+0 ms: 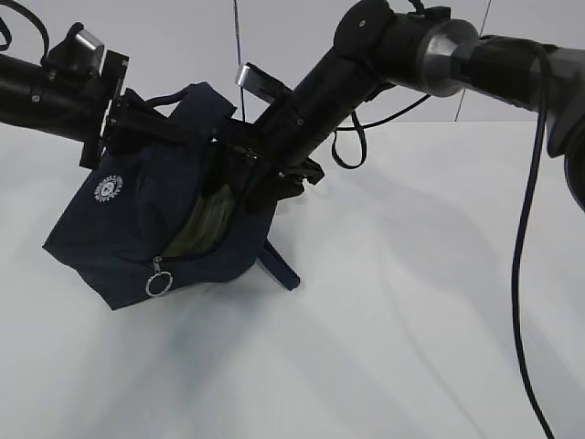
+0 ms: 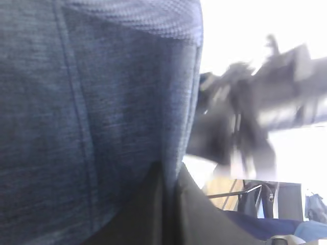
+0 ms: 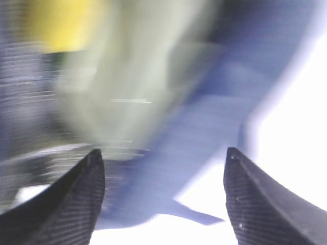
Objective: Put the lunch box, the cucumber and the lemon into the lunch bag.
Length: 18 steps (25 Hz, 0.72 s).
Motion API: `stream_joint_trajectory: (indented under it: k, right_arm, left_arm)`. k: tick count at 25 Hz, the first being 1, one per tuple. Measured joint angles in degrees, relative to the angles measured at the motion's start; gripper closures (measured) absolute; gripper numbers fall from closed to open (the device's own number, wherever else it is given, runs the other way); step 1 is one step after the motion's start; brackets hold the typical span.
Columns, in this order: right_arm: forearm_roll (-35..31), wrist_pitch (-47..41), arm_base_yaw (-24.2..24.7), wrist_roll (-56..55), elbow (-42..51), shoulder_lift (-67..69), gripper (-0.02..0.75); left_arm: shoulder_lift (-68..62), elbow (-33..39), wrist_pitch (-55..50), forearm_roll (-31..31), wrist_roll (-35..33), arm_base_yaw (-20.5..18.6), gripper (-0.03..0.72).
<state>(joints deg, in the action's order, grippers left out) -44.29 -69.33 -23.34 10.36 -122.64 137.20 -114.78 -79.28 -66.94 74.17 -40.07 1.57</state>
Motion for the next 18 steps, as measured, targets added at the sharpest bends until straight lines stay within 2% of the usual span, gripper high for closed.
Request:
stream_joint_trajectory:
  k: [4, 9, 11, 18]
  right_arm:
    - [3.64, -0.28, 0.00, -1.43, 0.00, -0.73, 0.199]
    - [19.90, -0.75, 0.00, -9.08, -0.41, -3.35, 0.199]
    - [23.10, -0.75, 0.22, -10.36, -0.49, -3.70, 0.199]
    - [22.27, -0.79, 0.22, -11.75, -0.49, -3.26, 0.198]
  left_arm:
    - [0.00, 0.00, 0.00, -1.06, 0.00, 0.00, 0.697]
    - [0.00, 0.00, 0.00, -1.69, 0.00, 0.00, 0.697]
    - [0.00, 0.00, 0.00, -1.73, 0.00, 0.00, 0.697]
    - [0.00, 0.00, 0.00, -1.82, 0.00, 0.00, 0.697]
